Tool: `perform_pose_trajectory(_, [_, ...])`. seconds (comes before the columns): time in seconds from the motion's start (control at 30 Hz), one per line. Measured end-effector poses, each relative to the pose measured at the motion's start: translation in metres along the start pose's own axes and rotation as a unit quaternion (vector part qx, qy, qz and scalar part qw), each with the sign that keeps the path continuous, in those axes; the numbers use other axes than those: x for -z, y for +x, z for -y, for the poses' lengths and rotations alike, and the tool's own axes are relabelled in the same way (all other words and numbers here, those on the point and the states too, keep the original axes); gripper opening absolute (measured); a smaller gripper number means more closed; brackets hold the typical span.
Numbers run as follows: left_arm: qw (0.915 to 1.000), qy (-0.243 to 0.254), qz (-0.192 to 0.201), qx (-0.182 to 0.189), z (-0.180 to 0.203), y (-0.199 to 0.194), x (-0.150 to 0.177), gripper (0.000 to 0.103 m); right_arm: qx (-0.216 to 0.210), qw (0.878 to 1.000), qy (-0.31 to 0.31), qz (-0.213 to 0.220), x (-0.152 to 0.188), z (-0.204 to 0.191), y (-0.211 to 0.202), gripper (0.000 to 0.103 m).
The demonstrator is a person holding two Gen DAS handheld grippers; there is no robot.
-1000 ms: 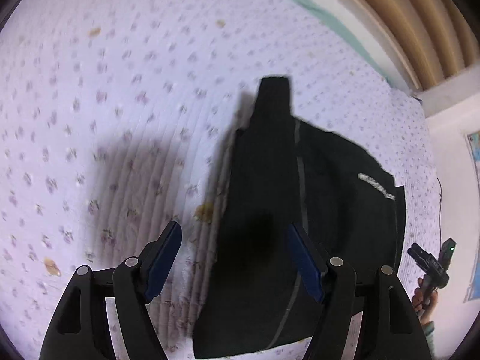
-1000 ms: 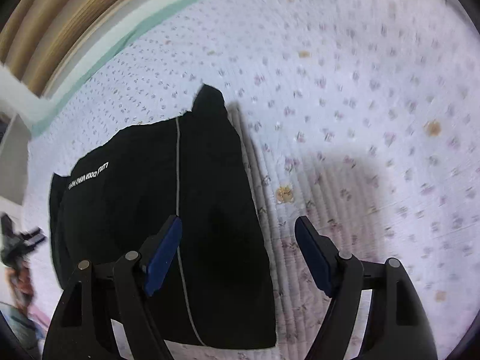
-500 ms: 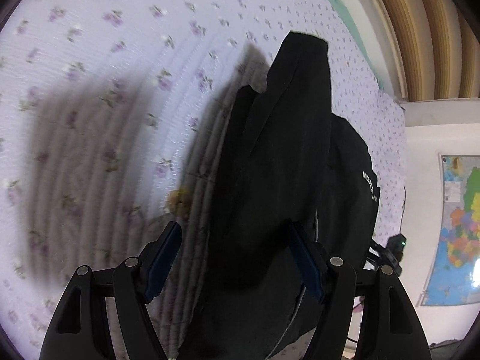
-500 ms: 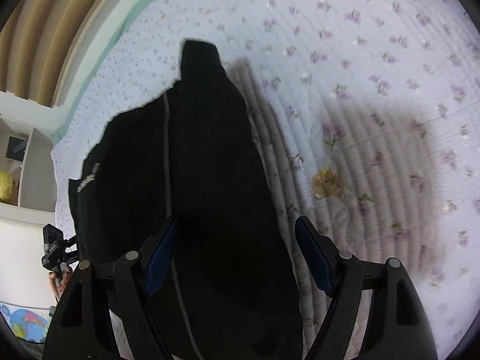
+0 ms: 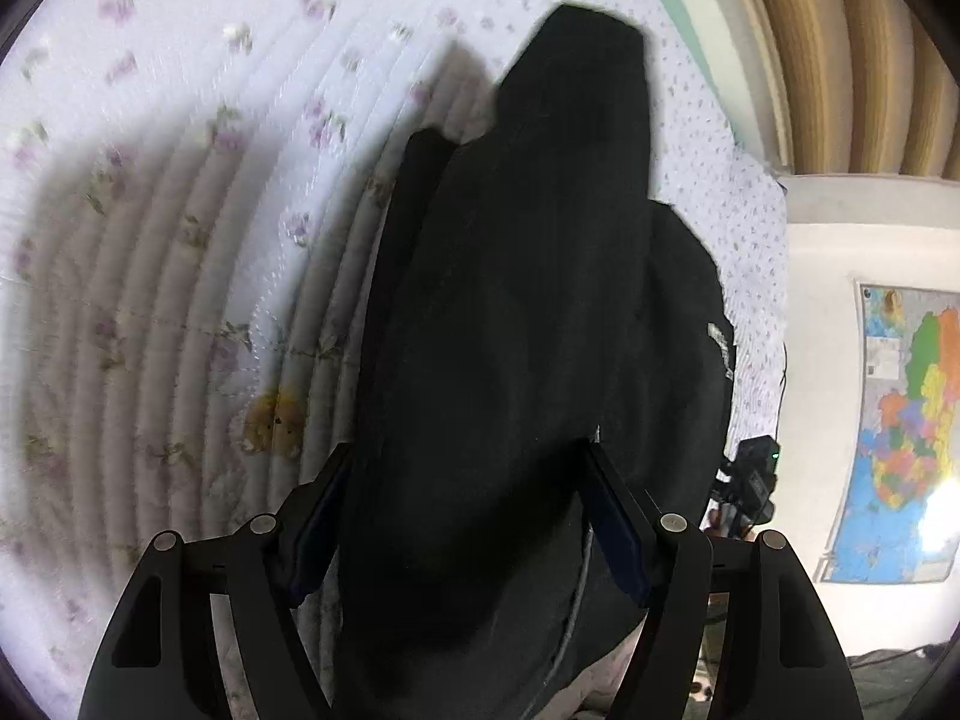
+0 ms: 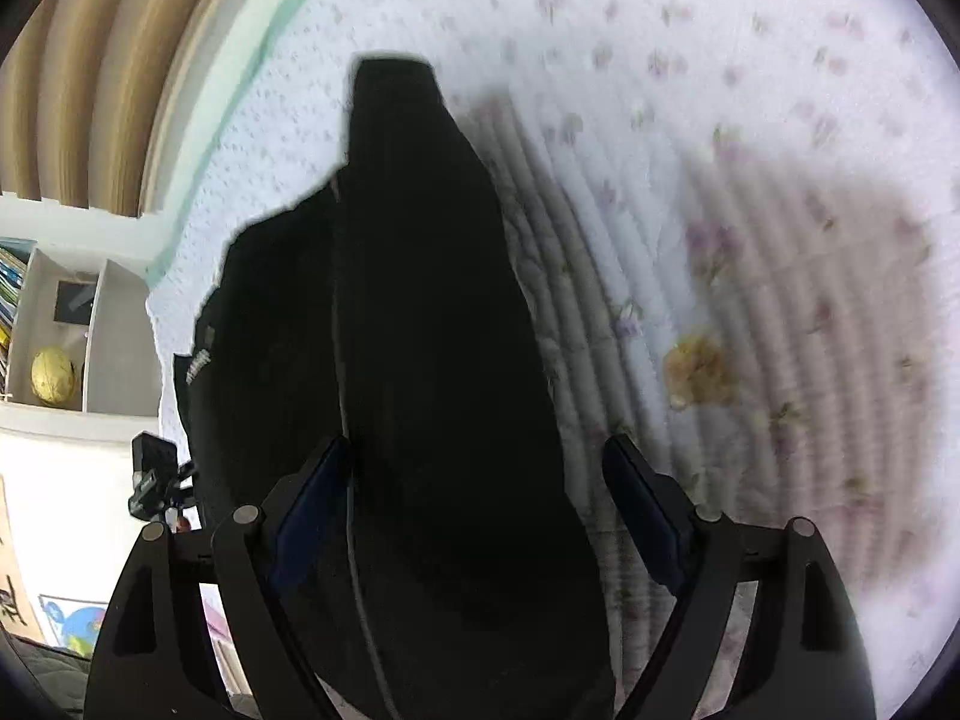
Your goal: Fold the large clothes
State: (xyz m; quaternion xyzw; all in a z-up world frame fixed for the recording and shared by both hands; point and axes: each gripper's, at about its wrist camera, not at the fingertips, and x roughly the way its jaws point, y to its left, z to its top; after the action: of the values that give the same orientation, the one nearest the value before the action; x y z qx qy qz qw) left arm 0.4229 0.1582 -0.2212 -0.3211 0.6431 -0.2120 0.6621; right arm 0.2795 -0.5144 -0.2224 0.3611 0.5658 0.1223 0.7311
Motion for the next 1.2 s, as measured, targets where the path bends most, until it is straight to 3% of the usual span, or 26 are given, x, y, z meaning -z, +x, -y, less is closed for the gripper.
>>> perform_pose_trajectory(0.13, [0.9994,-0.021,0.004,0.026,-0.004,0.018,-0.001,0.075,-0.014,1.0,-0.02,-0.004,-0.002,-0.012,0.016,0.097])
perform_pose_trajectory(0.17, [0.9987,-0.031,0.009,0.039,-0.006,0.021,0.0,0.075,-0.021,0.999,-0.028,-0.012,-0.001,-0.017,0.02,0.095])
perform_pose_trajectory(0.23, [0.9977,-0.044,0.019,0.048,-0.007,0.022,0.004,0.075,-0.031,0.997,-0.06,-0.041,0.003,-0.035,0.035,0.08])
perform_pose_trajectory(0.3, [0.998,-0.036,0.034,0.039,0.003,0.023,0.011,0.073,-0.008,0.995,-0.09,-0.035,0.009,-0.051,0.037,0.076])
perform_pose_trajectory(0.33, [0.9983,-0.024,0.043,0.031,0.011,0.021,0.016,0.059,-0.008,0.995,-0.092,-0.029,0.011,-0.054,0.034,0.067])
perform_pose_trajectory(0.4, [0.9977,-0.001,0.063,0.024,0.028,0.015,0.031,0.042,-0.016,0.996,-0.089,-0.014,0.015,-0.056,0.022,0.048])
perform_pose_trajectory(0.43, [0.9967,0.009,0.074,0.033,0.039,0.009,0.039,0.037,-0.026,0.996,-0.088,-0.003,0.02,-0.06,0.013,0.043])
perform_pose_trajectory(0.53, [0.9928,0.042,0.096,0.057,0.071,-0.008,0.062,0.033,-0.019,0.993,-0.119,0.022,0.039,-0.087,-0.011,0.037])
perform_pose_trajectory(0.77, [0.9831,0.093,0.134,0.082,0.136,-0.042,0.135,0.033,-0.024,0.982,-0.182,0.053,0.101,-0.146,-0.065,0.033])
perform_pose_trajectory(0.93, [0.9812,0.087,0.145,0.093,0.113,-0.078,0.179,0.033,-0.022,0.978,-0.198,0.056,0.146,-0.167,-0.097,0.032])
perform_pose_trajectory(1.2, [0.9868,0.059,0.125,0.085,0.08,-0.071,0.235,0.033,0.026,0.977,-0.209,0.01,0.172,-0.163,-0.09,0.032])
